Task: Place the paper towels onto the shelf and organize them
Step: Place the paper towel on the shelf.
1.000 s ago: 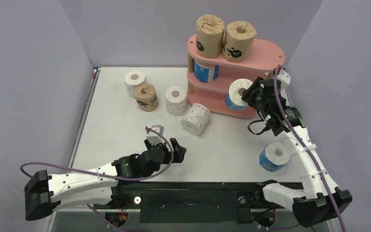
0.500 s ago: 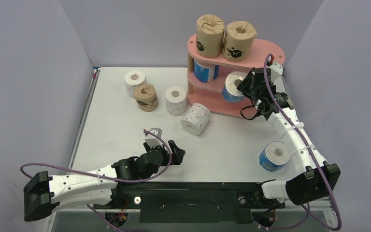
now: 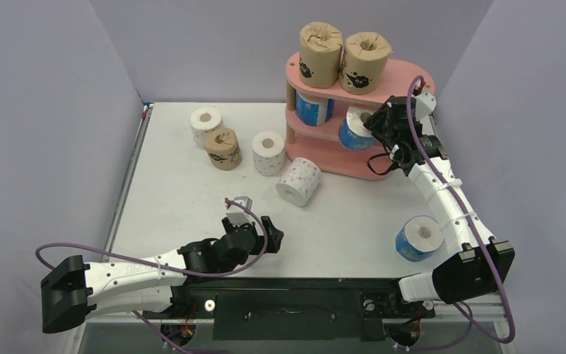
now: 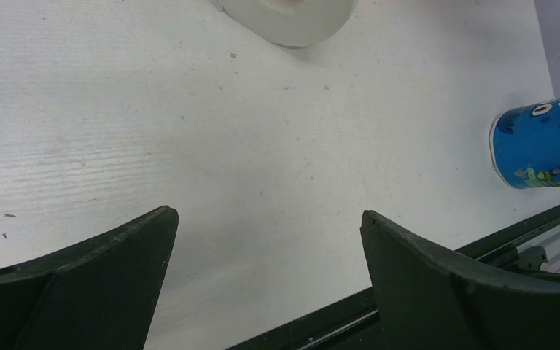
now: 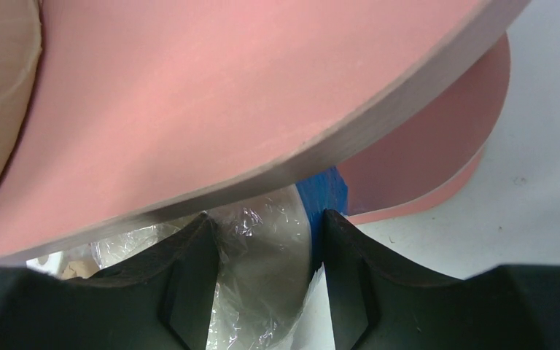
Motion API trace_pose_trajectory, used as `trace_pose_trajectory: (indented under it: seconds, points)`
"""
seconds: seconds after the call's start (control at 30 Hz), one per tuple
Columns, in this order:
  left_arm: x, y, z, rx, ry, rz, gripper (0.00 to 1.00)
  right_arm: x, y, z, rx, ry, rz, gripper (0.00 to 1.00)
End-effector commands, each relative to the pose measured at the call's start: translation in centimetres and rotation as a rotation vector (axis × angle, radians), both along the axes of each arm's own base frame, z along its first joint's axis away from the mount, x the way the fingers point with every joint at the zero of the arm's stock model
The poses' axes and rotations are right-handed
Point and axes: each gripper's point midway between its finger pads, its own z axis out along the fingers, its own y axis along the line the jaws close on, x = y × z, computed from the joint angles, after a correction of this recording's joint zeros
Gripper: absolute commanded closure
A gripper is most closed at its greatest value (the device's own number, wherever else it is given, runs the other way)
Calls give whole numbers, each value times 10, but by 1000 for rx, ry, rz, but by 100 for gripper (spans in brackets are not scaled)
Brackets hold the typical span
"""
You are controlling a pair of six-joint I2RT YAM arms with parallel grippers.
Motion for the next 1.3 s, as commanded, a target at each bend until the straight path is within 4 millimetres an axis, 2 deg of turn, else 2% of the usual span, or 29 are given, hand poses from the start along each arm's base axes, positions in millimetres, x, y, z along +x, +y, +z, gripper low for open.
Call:
trace_pose_trajectory:
  seconds: [0.0, 0.33, 0.77, 1.0, 1.1, 1.27]
  points:
    - [5, -18, 27, -66, -32, -16, 4, 23, 2, 53, 90, -183, -32, 58]
    - [4, -19, 25, -61, -27, -22, 4, 29, -1, 60, 115, -207, -56, 59]
    - [4, -23, 26, -54, -23, -33, 4, 20, -9, 81, 115, -257, -82, 61]
    - [5, -25, 30, -55, -28, -37, 4, 8, -15, 93, 108, -289, -97, 61]
    - [5, -28, 28, -46, -23, -45, 4, 10, -16, 93, 105, -287, -101, 61]
    - [5, -31, 28, -35, -18, -50, 4, 20, -14, 80, 97, -254, -98, 61]
